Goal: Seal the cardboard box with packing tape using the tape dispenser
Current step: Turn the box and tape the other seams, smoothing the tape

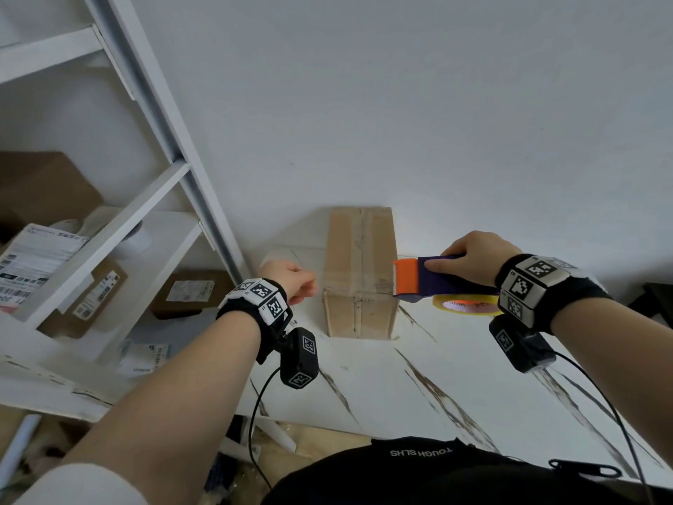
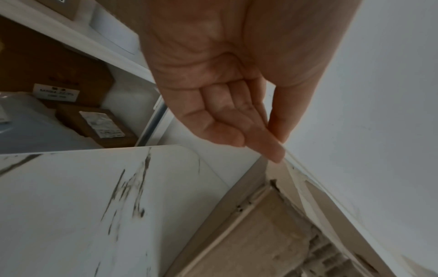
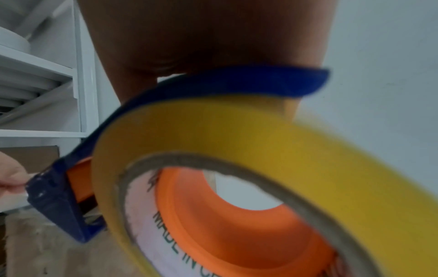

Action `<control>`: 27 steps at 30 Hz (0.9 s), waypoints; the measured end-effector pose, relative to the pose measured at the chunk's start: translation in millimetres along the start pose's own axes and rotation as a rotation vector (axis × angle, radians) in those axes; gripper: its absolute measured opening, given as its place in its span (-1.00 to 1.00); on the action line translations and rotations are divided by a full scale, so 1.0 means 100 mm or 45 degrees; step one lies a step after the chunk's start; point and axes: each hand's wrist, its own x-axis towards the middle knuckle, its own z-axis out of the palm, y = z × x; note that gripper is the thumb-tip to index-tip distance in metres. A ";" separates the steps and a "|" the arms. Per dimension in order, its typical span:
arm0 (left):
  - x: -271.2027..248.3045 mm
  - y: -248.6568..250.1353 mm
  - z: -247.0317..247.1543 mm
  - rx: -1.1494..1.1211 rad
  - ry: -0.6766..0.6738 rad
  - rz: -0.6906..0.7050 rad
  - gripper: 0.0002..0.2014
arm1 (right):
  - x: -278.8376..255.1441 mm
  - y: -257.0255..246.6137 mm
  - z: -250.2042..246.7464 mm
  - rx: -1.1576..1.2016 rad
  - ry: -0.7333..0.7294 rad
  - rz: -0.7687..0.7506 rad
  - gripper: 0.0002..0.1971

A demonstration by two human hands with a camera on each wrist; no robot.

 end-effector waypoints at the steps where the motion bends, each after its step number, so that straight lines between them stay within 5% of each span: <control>1: 0.02 -0.01 0.00 0.009 0.002 -0.009 -0.84 | 0.01 0.00 0.01 0.009 -0.012 0.007 -0.79; 23: 0.17 -0.21 0.21 0.310 0.056 -0.019 -0.82 | 0.13 0.16 0.27 0.291 -0.091 0.142 -0.77; 27: 0.15 -0.31 0.16 0.440 -0.006 -0.142 -0.52 | 0.12 0.21 0.31 0.332 -0.090 0.155 -0.79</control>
